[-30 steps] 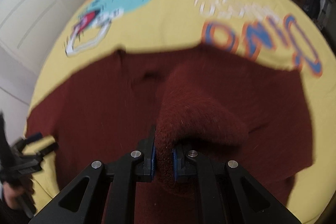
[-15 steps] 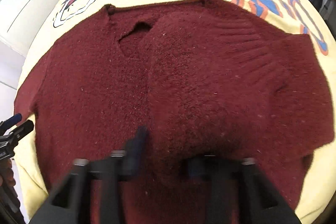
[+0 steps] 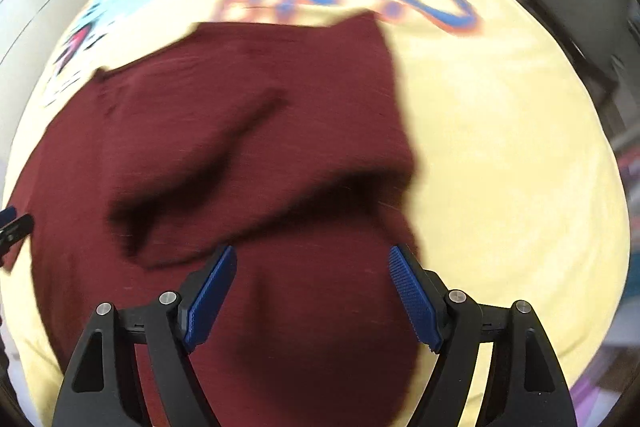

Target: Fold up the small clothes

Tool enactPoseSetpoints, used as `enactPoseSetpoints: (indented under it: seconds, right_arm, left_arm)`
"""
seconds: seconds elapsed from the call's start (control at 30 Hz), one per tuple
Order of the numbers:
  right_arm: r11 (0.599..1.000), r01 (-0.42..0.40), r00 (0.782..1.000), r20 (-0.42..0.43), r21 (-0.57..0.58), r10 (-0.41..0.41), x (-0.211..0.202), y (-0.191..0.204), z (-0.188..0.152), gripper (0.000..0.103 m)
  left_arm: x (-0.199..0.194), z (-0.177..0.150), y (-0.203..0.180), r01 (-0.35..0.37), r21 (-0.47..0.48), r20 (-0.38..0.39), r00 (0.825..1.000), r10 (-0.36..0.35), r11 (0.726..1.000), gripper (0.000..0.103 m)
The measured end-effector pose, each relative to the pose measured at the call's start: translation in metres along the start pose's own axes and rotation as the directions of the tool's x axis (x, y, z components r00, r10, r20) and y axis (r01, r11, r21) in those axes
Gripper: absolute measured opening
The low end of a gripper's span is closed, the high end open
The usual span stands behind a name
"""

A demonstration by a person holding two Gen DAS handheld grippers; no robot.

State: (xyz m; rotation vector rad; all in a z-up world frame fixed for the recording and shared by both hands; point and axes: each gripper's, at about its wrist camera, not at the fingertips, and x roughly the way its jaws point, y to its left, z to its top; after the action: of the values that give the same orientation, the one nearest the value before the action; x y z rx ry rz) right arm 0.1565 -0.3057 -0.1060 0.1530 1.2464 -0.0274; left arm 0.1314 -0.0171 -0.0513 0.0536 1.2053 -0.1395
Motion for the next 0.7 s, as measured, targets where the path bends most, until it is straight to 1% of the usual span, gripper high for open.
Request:
enactPoseSetpoints:
  seconds: [0.07, 0.13, 0.23, 0.37, 0.47, 0.5, 0.53, 0.63, 0.7]
  right_arm:
    - [0.999, 0.013, 1.0, -0.005, 0.029, -0.013, 0.004, -0.015, -0.002, 0.08]
    - [0.999, 0.006, 1.0, -0.01, 0.047, -0.005, 0.007, -0.024, -0.004, 0.08]
    - [0.998, -0.011, 1.0, -0.009, 0.067, 0.012, 0.009, -0.033, -0.005, 0.08]
    - [0.996, -0.031, 1.0, -0.003, 0.084, 0.031, 0.01, -0.038, -0.005, 0.08]
    - [0.994, -0.049, 0.999, 0.006, 0.099, 0.048, 0.009, -0.043, -0.004, 0.08]
    - [0.994, -0.053, 0.999, 0.005, 0.101, 0.052, 0.008, -0.046, -0.004, 0.08]
    - [0.994, -0.053, 0.999, 0.001, 0.1, 0.053, 0.01, -0.047, -0.003, 0.08]
    - [0.996, -0.035, 0.999, -0.008, 0.088, 0.035, 0.016, -0.046, -0.001, 0.08]
    - [0.995, -0.031, 0.999, -0.014, 0.092, 0.033, 0.019, -0.048, -0.002, 0.08]
  left_arm:
    - [0.005, 0.012, -0.03, 0.031, 0.057, -0.004, 1.0, -0.031, 0.998, 0.102]
    - [0.007, 0.023, -0.059, 0.06, 0.121, -0.003, 0.998, -0.06, 0.991, 0.102]
    - [0.01, 0.033, -0.104, 0.066, 0.229, -0.003, 0.998, -0.067, 0.971, 0.102]
    - [0.021, 0.041, -0.152, 0.079, 0.332, -0.021, 0.997, -0.076, 0.94, 0.102]
    - [0.036, 0.041, -0.176, 0.078, 0.382, -0.041, 0.997, -0.067, 0.921, 0.102]
    - [0.045, 0.042, -0.179, 0.079, 0.395, -0.055, 0.997, -0.062, 0.915, 0.102]
    - [0.054, 0.041, -0.185, 0.072, 0.408, -0.072, 0.996, -0.047, 0.91, 0.102]
    - [0.074, 0.044, -0.194, 0.043, 0.431, -0.093, 0.996, -0.003, 0.901, 0.101]
    - [0.087, 0.049, -0.195, 0.004, 0.437, -0.096, 0.994, 0.042, 0.899, 0.084]
